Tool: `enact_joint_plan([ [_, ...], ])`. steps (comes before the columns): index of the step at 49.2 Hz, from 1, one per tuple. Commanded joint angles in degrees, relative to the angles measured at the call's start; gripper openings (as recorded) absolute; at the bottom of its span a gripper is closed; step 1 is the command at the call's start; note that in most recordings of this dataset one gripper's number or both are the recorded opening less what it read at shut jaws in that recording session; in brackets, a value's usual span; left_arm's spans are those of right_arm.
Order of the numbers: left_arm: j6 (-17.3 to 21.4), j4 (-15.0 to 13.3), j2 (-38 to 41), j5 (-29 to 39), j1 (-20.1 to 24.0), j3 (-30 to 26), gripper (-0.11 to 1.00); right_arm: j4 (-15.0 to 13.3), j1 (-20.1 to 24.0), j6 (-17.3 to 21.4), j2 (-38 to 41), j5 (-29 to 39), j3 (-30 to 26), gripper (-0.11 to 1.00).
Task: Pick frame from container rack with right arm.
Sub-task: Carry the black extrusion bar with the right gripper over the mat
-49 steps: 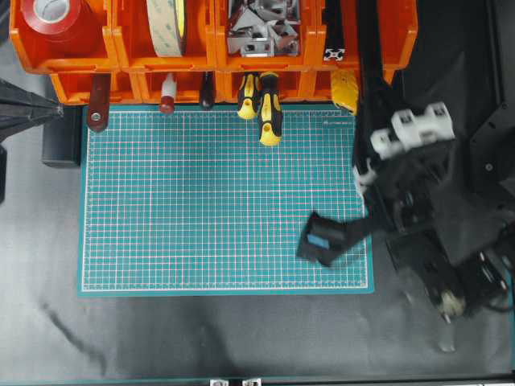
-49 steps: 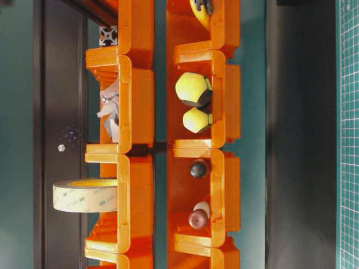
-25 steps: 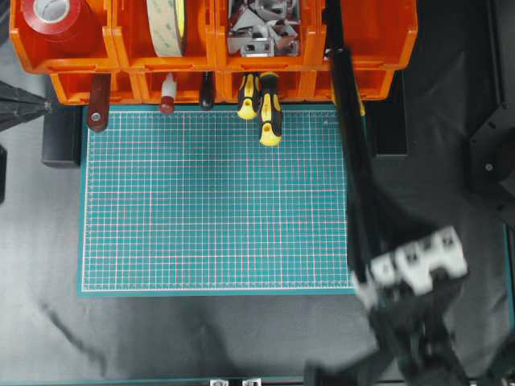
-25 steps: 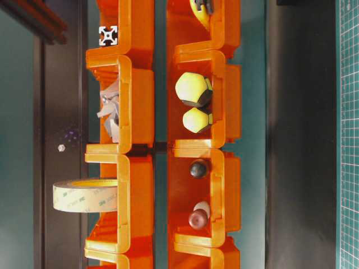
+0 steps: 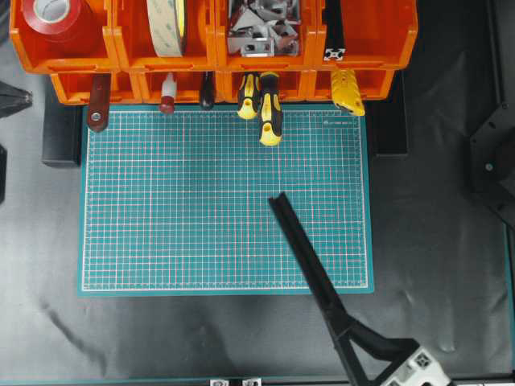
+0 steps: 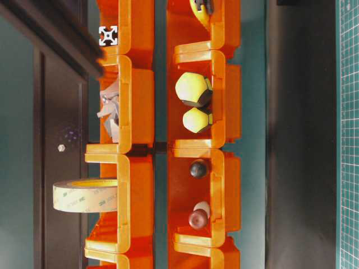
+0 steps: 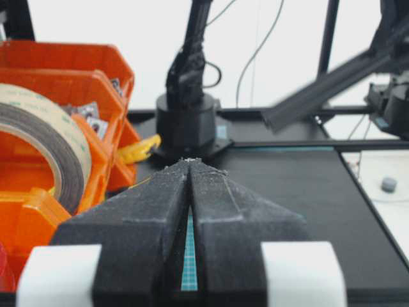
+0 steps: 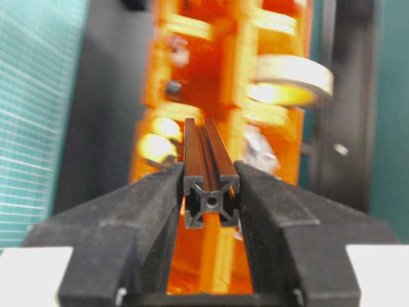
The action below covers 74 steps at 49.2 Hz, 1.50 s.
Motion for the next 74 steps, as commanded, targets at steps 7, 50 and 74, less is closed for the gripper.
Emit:
enact_joint_plan([
  [7, -0.2, 0.1, 0.0, -0.3, -0.1, -1.9, 0.0, 2.9, 0.3, 0.0, -1.1, -7.1, 2.9, 0.25],
  [50, 0.1, 0.2, -0.1, -0.3, -0.3, -1.8, 0.0, 6.2, -21.1, -7.1, -1.3, -40.6, 21.3, 0.25],
  [74, 0.2, 0.2, 0.1, -0.3, -0.1, -1.7, 0.0, 8.5, -24.6, -8.1, 2.5, -44.8, 20.1, 0.25],
])
